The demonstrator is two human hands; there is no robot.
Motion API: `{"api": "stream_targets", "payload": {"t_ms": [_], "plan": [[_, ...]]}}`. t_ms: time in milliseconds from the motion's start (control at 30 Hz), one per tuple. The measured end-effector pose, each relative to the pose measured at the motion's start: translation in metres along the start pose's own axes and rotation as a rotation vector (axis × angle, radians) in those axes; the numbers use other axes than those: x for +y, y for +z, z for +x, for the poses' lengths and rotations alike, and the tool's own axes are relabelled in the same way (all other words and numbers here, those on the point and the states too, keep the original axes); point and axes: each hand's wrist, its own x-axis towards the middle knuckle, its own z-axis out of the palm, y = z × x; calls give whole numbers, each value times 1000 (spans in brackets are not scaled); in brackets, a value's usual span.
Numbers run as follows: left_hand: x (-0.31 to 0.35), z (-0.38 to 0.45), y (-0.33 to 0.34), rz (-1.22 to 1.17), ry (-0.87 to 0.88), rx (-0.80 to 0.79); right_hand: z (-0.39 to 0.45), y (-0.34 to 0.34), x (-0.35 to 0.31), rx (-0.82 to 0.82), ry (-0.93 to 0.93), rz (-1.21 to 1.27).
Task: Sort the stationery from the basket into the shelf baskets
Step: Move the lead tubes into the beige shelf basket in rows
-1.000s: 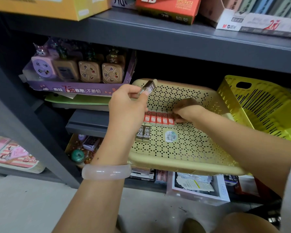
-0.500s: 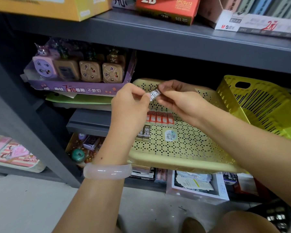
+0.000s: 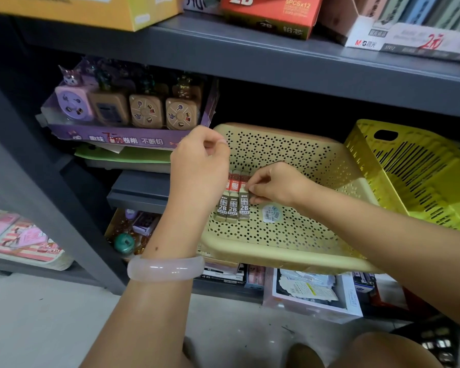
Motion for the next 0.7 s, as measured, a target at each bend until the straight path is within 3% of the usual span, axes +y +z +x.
{"api": "stream_targets", "payload": {"t_ms": [233,700], "plan": [[0,-1,1,11,19,-2,-6,7,-2,-59,-22,-157],[0,-1,2,15,8,-14,-10,5,-2,-114,24,-55]]}}
